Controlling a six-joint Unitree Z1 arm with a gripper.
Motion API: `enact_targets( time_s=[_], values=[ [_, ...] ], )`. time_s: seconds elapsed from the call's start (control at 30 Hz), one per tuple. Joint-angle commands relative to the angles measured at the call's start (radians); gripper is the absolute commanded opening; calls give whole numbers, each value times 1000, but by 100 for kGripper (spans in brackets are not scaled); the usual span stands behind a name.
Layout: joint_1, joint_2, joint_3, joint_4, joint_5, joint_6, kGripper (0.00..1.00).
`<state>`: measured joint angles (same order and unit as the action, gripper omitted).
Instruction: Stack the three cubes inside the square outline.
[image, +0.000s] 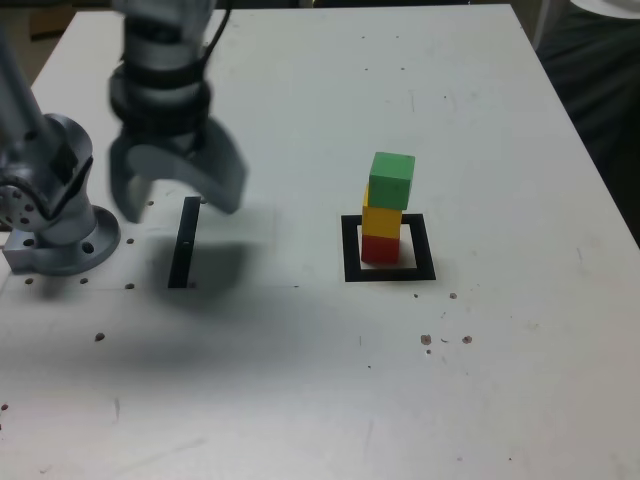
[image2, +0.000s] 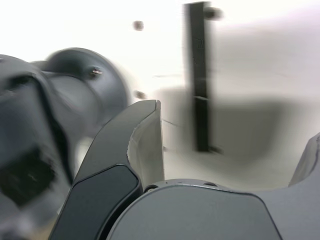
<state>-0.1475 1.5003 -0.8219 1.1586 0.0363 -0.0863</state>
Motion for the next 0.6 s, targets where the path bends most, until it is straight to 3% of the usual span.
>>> enact_targets(
  time_s=[0.0, 0.23, 0.57],
  values=[
    [-1, -7, 18, -17, -1, -3, 100],
    [-1, -5, 97, -92, -6, -3, 100],
    [-1, -6, 99, -105, -6, -3, 100]
  ],
)
